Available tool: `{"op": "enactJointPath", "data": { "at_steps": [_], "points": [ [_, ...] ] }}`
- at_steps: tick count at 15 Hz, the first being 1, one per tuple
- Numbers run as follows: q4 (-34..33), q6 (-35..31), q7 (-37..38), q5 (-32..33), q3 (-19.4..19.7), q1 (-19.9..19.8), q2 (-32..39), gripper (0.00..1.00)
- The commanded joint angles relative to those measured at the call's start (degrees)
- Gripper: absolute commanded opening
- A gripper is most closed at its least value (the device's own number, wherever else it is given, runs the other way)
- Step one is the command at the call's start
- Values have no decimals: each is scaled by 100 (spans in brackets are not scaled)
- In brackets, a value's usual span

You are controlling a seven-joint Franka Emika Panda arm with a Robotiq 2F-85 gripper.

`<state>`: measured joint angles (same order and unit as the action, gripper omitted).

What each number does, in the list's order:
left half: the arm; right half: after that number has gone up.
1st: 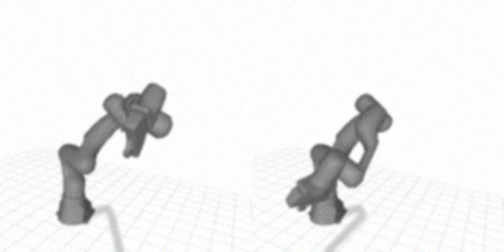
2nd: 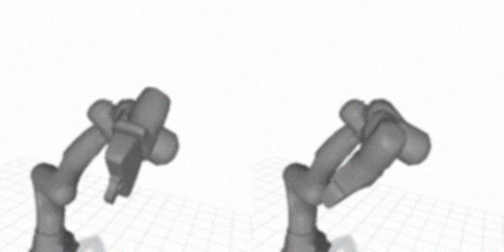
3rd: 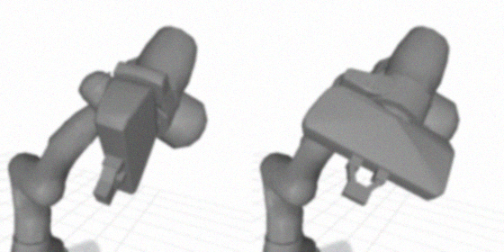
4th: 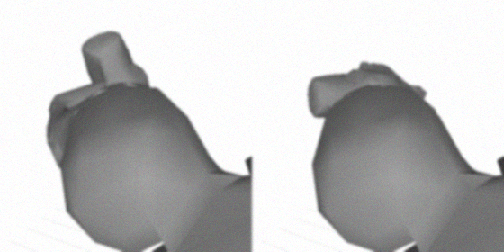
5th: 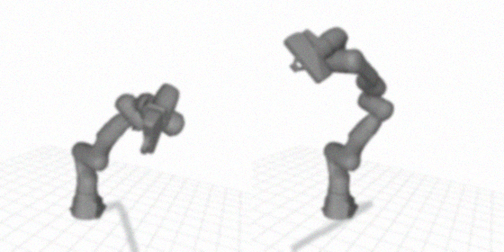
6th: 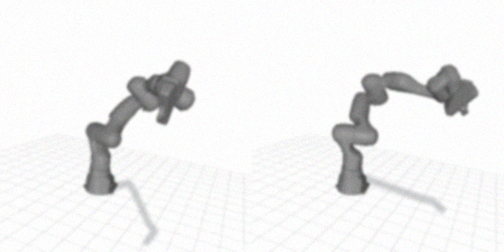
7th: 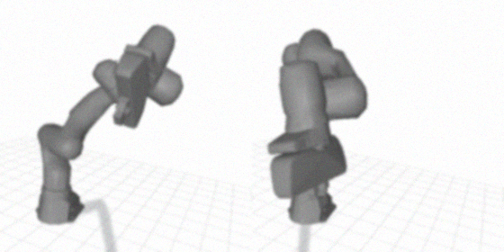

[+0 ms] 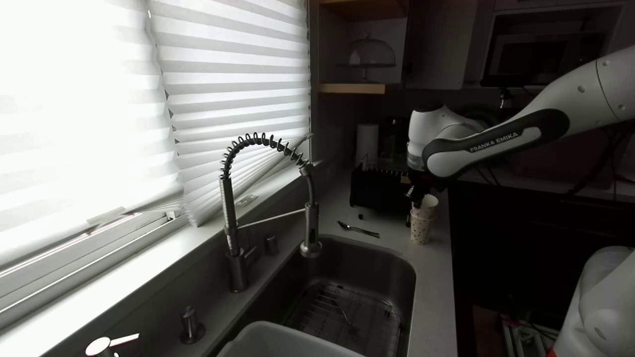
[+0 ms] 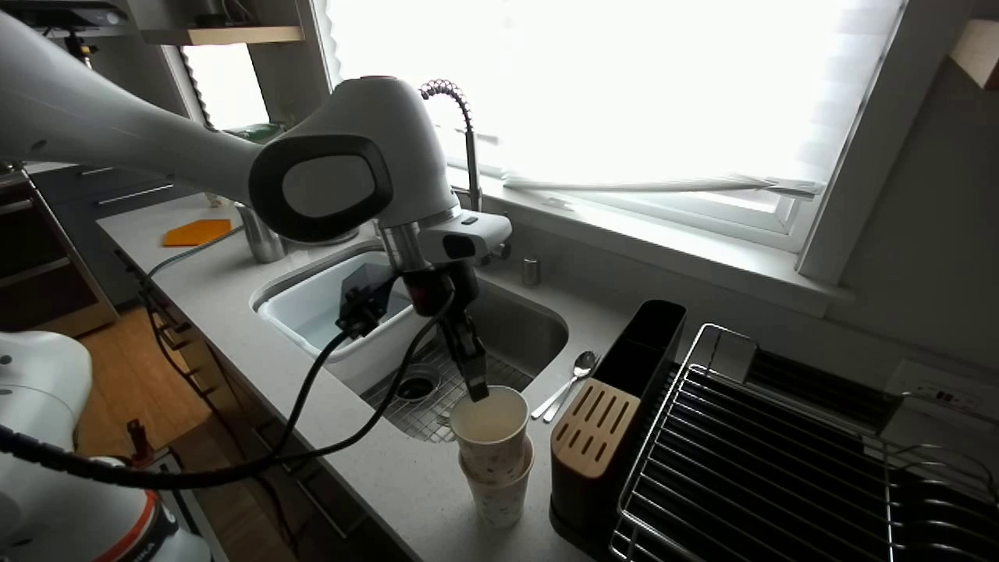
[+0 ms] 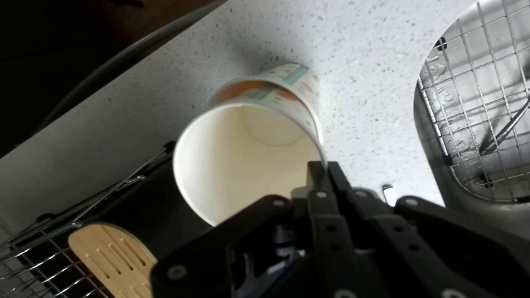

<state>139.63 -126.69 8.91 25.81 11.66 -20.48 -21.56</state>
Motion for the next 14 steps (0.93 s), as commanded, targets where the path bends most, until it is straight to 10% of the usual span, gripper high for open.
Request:
{"op": "enactJointPath", "data": {
  "at_steps": [1,14],
  "points": [
    [6,74,436,337,-144,-133,-80,1],
    [-406,792,262,-127,-225,42,-1060,1]
  ]
}}
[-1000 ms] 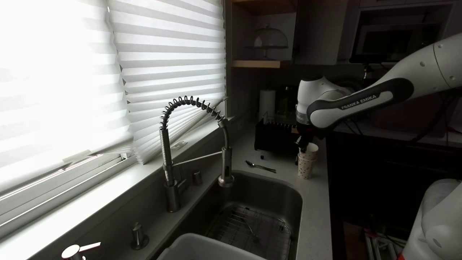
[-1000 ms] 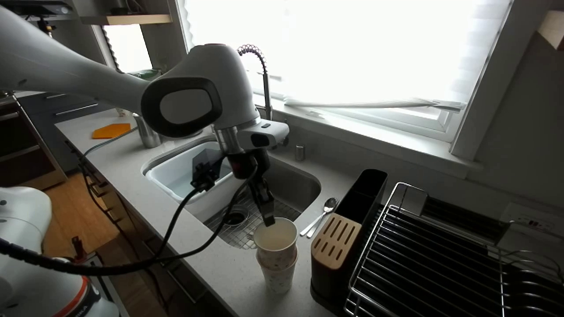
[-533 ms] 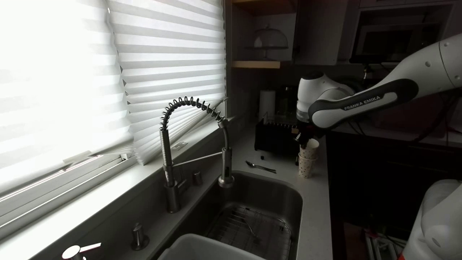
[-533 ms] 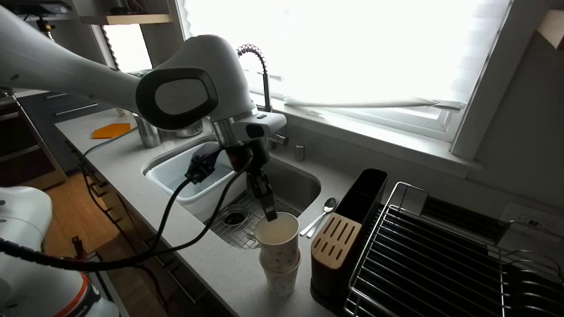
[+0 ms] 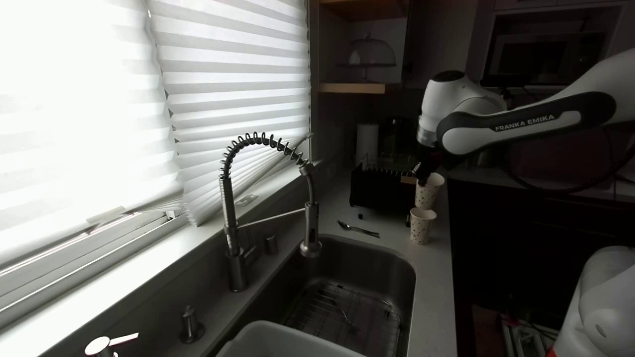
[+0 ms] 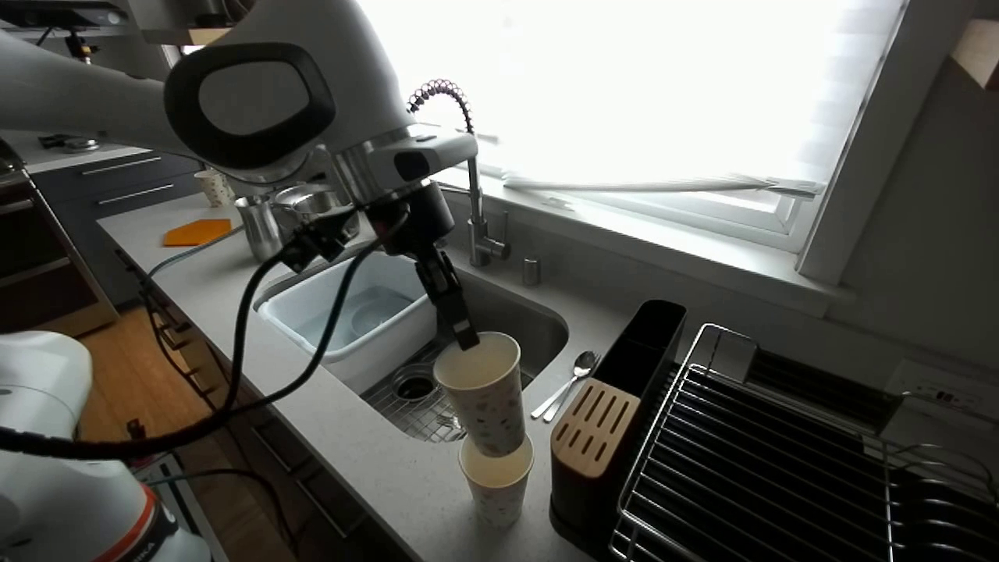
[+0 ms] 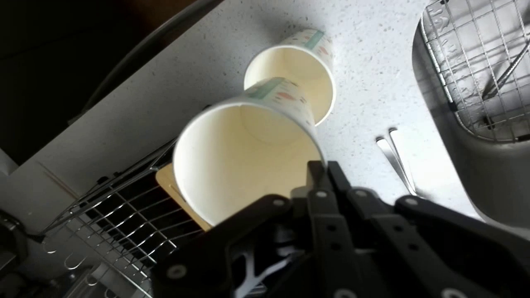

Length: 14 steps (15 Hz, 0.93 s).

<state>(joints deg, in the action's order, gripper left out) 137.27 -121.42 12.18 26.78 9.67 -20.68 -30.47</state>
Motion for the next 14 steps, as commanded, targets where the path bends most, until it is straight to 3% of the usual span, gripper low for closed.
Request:
{"op": "enactJointPath", "data": {
  "at_steps": [1,9,14],
  "points": [
    [-258,289,-60,-303,-36,95,-189,1],
    [-760,-133,-33,-1088,-29,438,592,1],
    [-765,-821,-59,-1213,-35,554,1340,1]
  ]
}}
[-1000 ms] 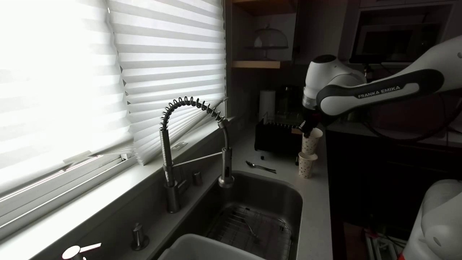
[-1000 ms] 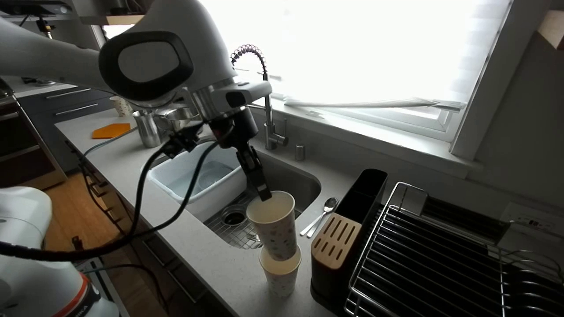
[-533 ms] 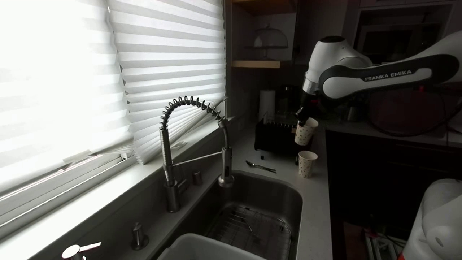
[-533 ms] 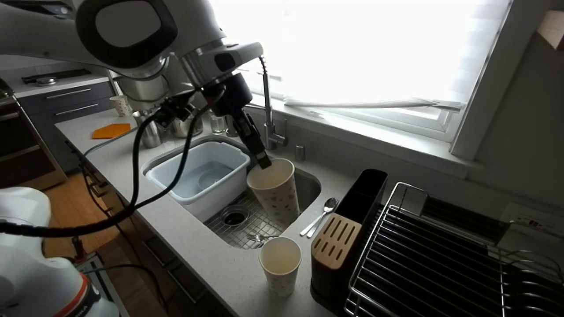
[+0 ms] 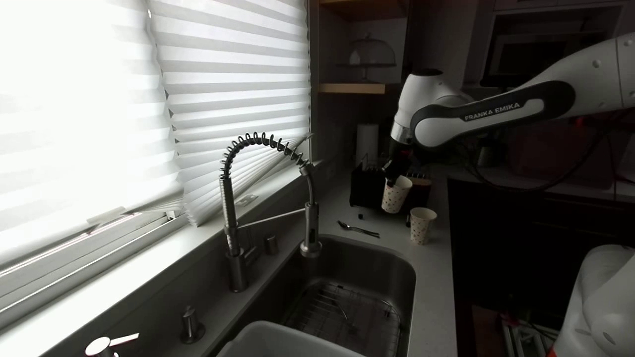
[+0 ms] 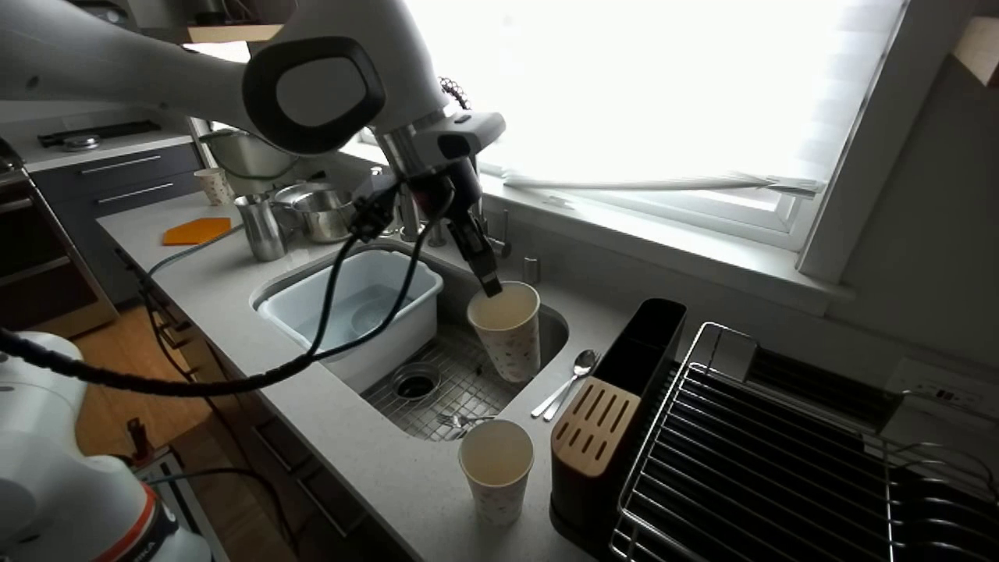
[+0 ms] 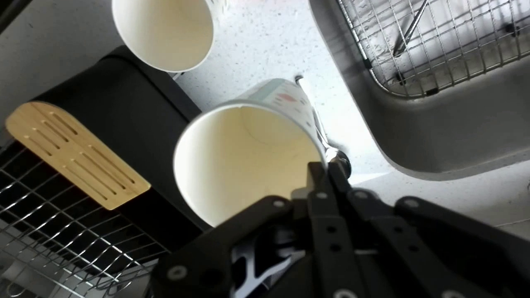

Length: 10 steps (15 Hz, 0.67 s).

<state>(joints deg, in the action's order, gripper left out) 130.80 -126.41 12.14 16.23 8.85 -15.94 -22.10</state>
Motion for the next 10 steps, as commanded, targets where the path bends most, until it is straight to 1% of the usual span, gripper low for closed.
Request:
{"op": "enactJointPath", "data": {
  "at_steps": [1,6,10],
  "points": [
    [-102,-463,-94,-203,64,109,649,1],
    [-130,-723,-104,-263,74,148,1269,1],
    [-74,-829,-124,-249,126,136,1526,1]
  ]
}}
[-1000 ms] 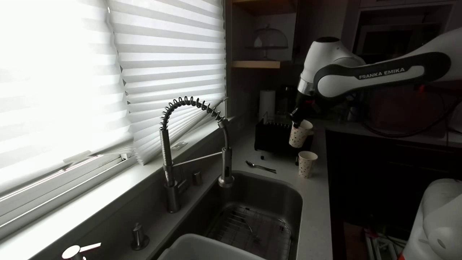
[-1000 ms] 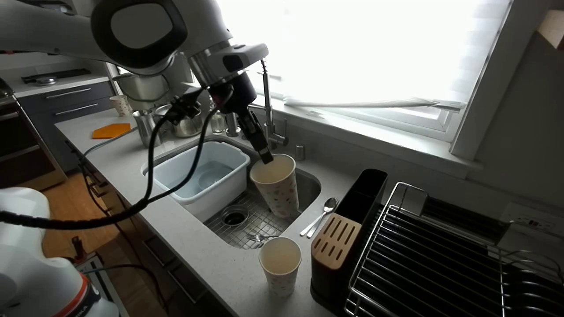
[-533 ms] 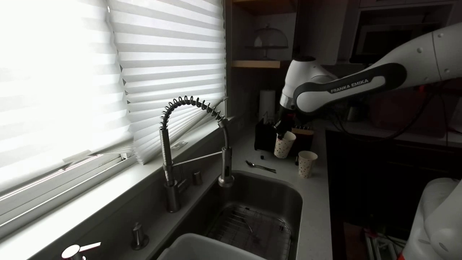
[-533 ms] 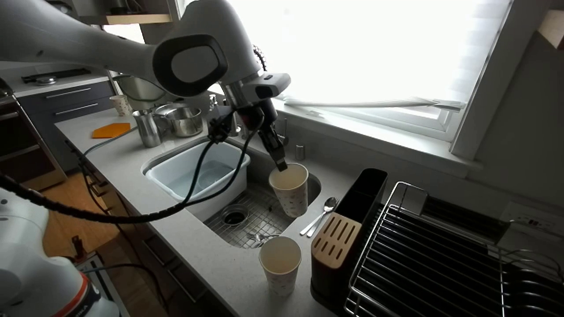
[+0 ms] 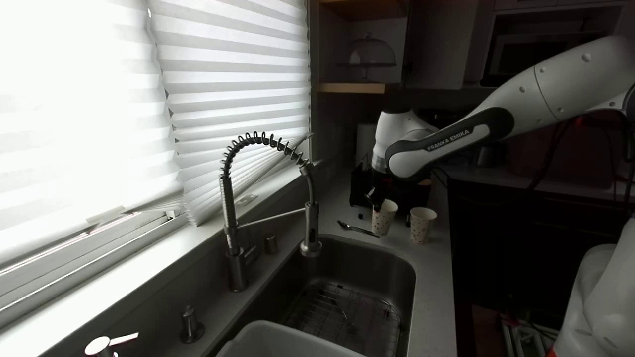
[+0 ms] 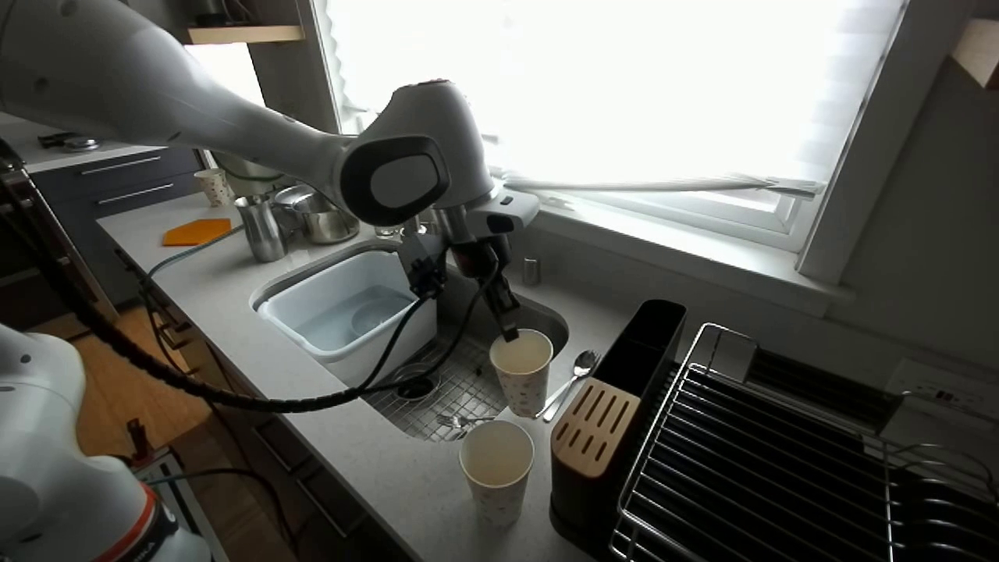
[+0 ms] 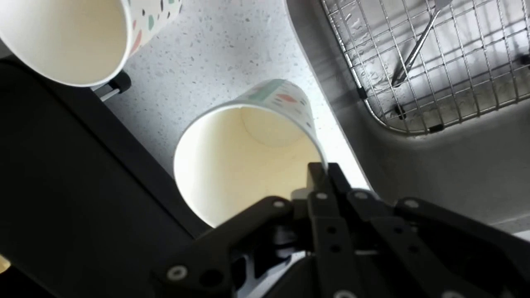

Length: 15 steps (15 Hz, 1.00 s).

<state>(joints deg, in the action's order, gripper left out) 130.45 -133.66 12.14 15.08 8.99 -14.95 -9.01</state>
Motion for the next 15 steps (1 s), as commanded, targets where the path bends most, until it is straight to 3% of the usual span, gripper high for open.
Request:
{"op": "enactJointPath", "data": {
  "at_steps": [1,4,5,8,15],
  "points": [
    [-42,-99,-137,-146,136,32,268,1],
    [-56,-71,-108,-146,186,27,352,1],
    [-63,-52,-66,-128,199,22,369,29],
    [-74,43,4,-74,241,0,276,43],
    [188,971,-141,51,327,-132,-723,95]
  ]
}}
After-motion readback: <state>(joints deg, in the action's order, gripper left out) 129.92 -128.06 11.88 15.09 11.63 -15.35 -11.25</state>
